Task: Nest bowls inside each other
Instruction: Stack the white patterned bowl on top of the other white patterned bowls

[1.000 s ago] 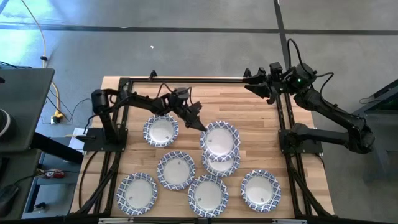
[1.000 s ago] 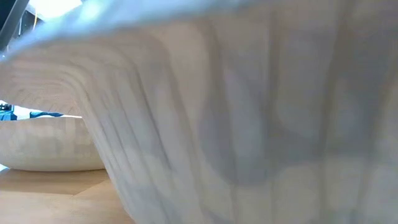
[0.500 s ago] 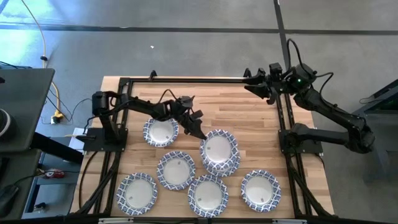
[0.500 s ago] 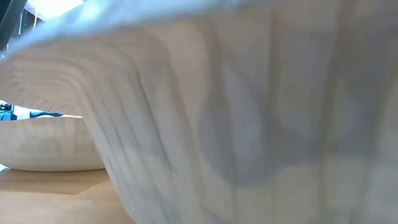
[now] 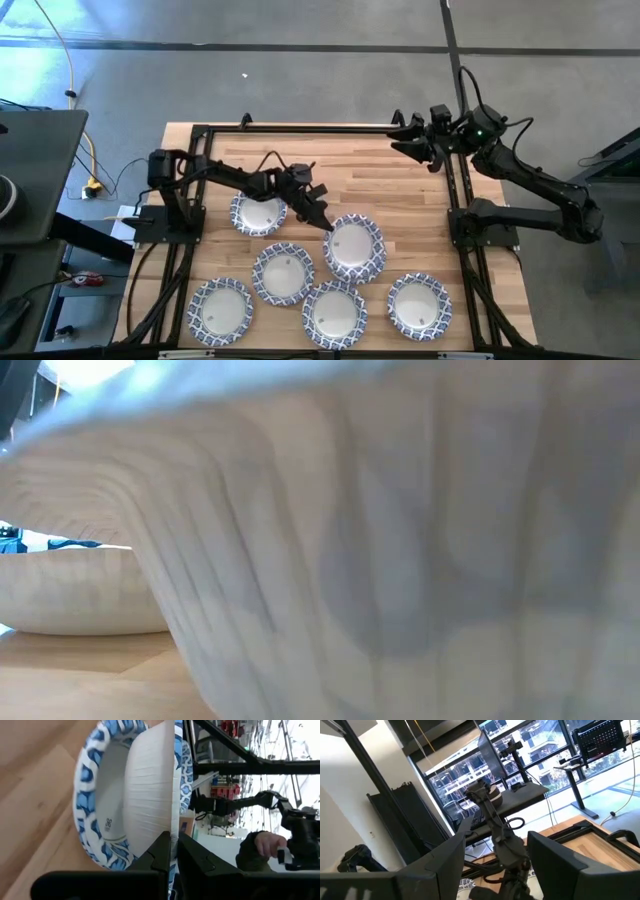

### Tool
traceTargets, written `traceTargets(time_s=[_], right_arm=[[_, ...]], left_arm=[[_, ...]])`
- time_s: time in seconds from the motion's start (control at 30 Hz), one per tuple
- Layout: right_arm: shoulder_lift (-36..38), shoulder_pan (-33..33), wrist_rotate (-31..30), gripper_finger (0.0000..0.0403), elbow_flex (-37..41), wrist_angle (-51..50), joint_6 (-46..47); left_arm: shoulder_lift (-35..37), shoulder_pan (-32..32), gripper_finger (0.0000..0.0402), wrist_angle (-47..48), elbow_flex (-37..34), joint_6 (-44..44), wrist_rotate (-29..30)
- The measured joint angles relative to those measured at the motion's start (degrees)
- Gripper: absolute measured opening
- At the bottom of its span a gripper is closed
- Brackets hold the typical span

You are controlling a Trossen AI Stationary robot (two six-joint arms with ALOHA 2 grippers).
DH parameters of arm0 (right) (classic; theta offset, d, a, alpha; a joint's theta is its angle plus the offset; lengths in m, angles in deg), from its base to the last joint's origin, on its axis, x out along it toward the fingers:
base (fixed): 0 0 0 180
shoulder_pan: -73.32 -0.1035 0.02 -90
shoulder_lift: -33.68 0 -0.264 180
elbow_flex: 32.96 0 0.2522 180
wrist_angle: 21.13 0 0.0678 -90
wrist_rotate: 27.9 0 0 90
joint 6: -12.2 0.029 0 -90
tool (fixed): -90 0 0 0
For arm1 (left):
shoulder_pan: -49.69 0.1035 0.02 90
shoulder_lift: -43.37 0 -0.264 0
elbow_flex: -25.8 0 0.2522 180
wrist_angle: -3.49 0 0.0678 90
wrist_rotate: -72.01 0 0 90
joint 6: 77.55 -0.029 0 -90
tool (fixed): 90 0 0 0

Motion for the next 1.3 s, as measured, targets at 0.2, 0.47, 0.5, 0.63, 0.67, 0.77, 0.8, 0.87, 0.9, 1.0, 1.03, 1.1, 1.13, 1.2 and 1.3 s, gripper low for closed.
traceTargets(time_s=[0.2,0.47,0.5,0.63,0.67,0.77,0.8,0.87,0.9,1.0,1.03,1.1,1.13,1.2,1.3], right_arm=[[0.0,-0.4,0.0,0.0206,0.0,0.0,-0.3],[0.0,-1.2,-0.3,0.0206,0.0,-0.3,0.1],[0.0,-1.5,-0.4,0.0206,0.0,-0.5,0.1],[0.0,-2.4,-0.4,0.0206,0.0,-1.2,0.0],[0.0,-2.5,-0.4,0.0206,0.0,-1.4,0.0],[0.0,-2.8,-0.6,0.0206,0.0,-1.9,-0.3],[0.0,-2.8,-0.7,0.0206,0.0,-2.1,-0.3],[0.0,-2.9,-0.7,0.0206,0.0,-2.2,-0.3],[0.0,-2.9,-0.7,0.0206,0.0,-2.2,-0.4],[0.0,-2.9,-0.7,0.0206,0.0,-2.2,-0.5],[0.0,-2.9,-0.7,0.0206,0.0,-2.2,-0.7],[0.0,-2.9,-0.7,0.0206,0.0,-2.2,-0.9],[0.0,-2.9,-0.7,0.0206,0.0,-2.2,-0.9],[-0.1,-2.9,-0.7,0.0206,0.0,-2.2,-1.2],[-0.1,-2.9,-0.7,0.0206,0.0,-2.2,-1.2]], left_arm=[[0.0,-1.7,0.0016,0.2,0.0,0.4,3.0],[0.0,-2.2,0.0075,-0.1,0.0,0.1,3.7],[0.0,-2.4,0.0089,-0.1,0.0,0.1,3.7],[0.0,-3.1,0.015,-0.1,0.0,-0.1,4.7],[0.0,-3.3,0.0165,-0.1,0.0,-0.1,5.0],[0.0,-3.5,0.0205,0.0,0.0,-0.1,5.9],[0.0,-3.5,0.0215,0.2,0.0,-0.1,6.0],[0.0,-3.5,0.0232,1.1,0.0,-0.3,6.2],[0.0,-3.5,0.0238,1.8,0.0,-0.5,6.2],[0.0,-3.9,0.0247,3.0,0.0,-0.6,6.5],[0.0,-4.1,0.0247,3.2,0.0,-0.7,6.5],[0.0,-4.2,0.0248,4.1,0.0,-1.3,6.8],[0.0,-4.3,0.0248,4.8,0.0,-1.7,6.9],[0.0,-4.1,0.0248,5.8,0.0,-2.5,7.0],[0.0,-3.4,0.0248,6.2,0.0,-3.1,7.1]])
